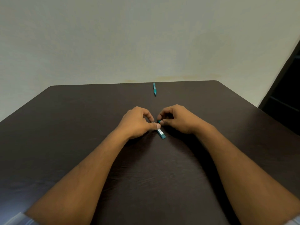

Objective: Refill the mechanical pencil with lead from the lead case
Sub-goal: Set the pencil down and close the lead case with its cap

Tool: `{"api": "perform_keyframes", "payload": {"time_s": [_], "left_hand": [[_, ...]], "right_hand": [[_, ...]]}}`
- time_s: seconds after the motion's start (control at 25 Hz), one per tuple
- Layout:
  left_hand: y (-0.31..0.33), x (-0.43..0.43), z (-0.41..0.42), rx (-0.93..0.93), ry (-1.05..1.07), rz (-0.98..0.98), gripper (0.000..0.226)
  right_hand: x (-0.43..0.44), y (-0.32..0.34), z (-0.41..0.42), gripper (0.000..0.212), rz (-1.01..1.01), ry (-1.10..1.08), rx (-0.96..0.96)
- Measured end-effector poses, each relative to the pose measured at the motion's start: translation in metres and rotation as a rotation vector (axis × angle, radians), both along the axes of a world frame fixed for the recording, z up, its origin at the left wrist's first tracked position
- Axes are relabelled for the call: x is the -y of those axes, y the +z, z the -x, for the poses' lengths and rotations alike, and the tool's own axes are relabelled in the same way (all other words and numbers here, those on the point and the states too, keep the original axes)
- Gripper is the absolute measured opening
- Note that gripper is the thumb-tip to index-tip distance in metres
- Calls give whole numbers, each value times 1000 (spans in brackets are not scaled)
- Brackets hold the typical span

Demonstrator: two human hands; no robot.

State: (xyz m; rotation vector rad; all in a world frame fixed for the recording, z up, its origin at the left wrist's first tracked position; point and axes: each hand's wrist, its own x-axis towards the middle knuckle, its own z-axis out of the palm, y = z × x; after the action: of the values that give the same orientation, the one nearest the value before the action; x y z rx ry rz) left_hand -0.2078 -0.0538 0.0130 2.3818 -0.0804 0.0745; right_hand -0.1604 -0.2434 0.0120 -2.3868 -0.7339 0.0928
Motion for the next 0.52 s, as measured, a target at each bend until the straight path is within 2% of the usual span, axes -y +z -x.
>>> {"api": "perform_keyframes", "payload": {"time_s": [0.28,0.52], "left_hand": [[-1,6,1,-31,48,16,21],[-2,27,6,-18,218,-81,36]], "right_hand": [[-3,1,4,4,-100,-121,31],[-13,14,13,10,-77,-157,-47]]}}
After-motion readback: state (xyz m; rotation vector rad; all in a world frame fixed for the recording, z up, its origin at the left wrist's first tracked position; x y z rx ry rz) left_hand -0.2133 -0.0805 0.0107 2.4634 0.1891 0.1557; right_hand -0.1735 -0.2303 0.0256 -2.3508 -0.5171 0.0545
